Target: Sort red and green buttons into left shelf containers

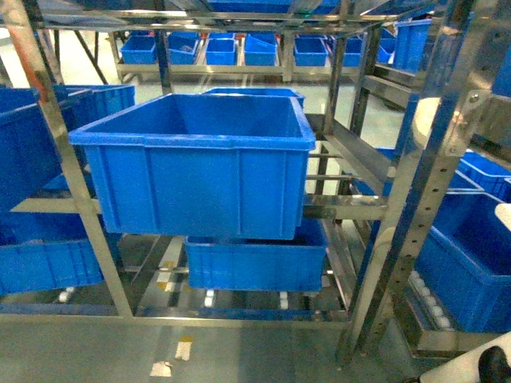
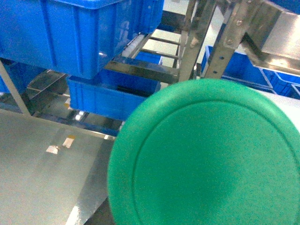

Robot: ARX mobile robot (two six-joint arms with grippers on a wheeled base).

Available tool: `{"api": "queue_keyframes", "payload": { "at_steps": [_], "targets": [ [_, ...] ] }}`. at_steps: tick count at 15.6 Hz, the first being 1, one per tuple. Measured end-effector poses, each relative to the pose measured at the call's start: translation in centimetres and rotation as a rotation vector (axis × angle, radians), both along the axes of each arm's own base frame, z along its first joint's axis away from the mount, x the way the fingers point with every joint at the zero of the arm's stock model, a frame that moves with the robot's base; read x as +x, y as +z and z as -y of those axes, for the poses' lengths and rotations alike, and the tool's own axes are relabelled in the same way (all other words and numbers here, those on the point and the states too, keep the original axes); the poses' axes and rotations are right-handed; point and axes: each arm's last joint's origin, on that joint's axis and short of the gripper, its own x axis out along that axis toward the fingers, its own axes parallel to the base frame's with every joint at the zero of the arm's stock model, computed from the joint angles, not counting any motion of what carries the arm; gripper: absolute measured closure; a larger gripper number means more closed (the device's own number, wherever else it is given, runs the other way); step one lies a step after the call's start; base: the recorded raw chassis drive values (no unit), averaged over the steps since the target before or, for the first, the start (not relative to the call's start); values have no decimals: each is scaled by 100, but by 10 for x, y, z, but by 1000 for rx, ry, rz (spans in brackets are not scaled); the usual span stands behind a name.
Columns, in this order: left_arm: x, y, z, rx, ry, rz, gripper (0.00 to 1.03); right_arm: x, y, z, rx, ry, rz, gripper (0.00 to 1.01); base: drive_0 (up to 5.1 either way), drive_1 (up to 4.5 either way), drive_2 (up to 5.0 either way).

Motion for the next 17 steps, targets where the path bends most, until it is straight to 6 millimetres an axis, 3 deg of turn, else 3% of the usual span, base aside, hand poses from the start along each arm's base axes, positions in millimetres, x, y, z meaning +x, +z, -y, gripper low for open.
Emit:
{"api": "queue_keyframes", "payload": {
  "at_steps": [17],
  "targets": [
    [0,-1,0,0,1,-5,74,0,0,0,1,0,-4,75,-498,247,247]
  ]
}}
